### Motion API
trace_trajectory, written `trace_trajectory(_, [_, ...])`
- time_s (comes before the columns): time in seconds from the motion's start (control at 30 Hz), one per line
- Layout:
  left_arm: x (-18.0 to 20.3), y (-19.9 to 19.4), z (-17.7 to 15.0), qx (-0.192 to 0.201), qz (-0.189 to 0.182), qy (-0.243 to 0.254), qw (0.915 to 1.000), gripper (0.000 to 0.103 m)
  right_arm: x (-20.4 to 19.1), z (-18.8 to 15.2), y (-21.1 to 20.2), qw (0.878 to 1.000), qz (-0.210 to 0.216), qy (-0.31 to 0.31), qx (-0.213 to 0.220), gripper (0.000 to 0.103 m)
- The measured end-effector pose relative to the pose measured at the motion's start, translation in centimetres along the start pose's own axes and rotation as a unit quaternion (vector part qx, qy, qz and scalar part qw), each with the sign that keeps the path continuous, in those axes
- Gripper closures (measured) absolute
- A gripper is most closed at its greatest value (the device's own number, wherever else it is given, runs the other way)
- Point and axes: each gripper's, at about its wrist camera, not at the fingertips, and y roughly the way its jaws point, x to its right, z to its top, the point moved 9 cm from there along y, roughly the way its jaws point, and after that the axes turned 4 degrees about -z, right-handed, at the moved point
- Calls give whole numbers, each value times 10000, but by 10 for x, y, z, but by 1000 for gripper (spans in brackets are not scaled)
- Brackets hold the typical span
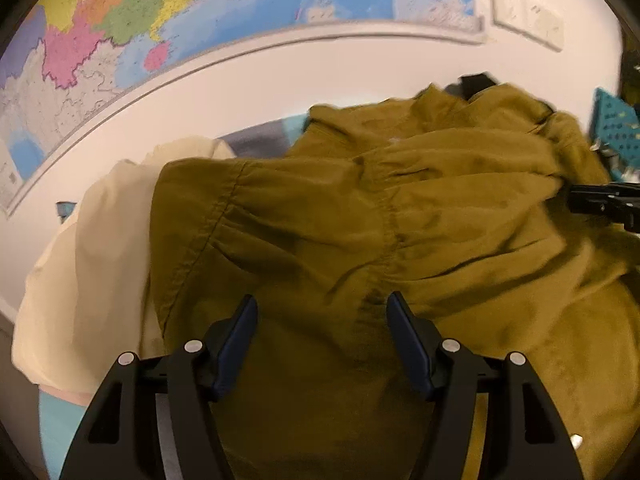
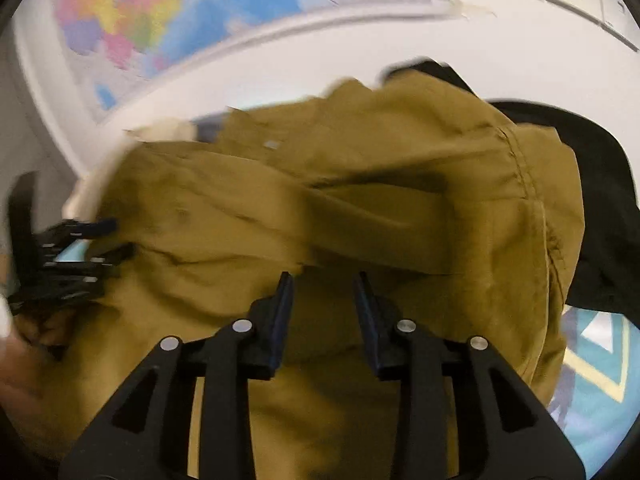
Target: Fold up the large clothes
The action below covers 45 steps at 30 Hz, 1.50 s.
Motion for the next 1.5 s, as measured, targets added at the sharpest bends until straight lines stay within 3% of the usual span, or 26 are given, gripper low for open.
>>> trace_trajectory(0.1, [14,-9,7,139,-241,68,9996,38,-23,11,-17,9991,286,-199,250,65])
trace_trajectory(0.17, [28,-8,10,133,-491,152,9986,38,-31,26,-10,9987,222,-315,338,63])
trace_trajectory(0.27, [39,4,11,22,-427,291,9987,38,-24,39,14,9995,71,-197,217,63])
trace_trajectory(0.43, [32,31,5,-364,-431,-11,9984,38,-3,41,65,9997,-77,166,-183,68])
trace_trajectory(0.57, [31,26,6,-314,-381,35,9988,38,-11,40,49,9998,-55,142,-93,63])
trace_trajectory(0.77, [29,-5,1,33,-417,183,9990,38,-39,11,-6,9989,348,-326,51,58])
trace_trajectory(0.93, [24,4,-15,-185,-510,140,9984,36,-28,-28,17,9978,257,-269,-549,59])
trace_trajectory(1.13, [21,3,-16,-173,-372,106,9991,35,-29,-27,7,9984,392,-8,-419,53])
trace_trajectory(1.3, [19,-15,-24,-71,-433,106,9990,35,-48,-34,-19,9978,580,-172,-261,52])
trace_trajectory(1.5, [15,-8,-39,-223,-466,-38,9987,33,-57,-55,-3,9966,436,-387,-575,52])
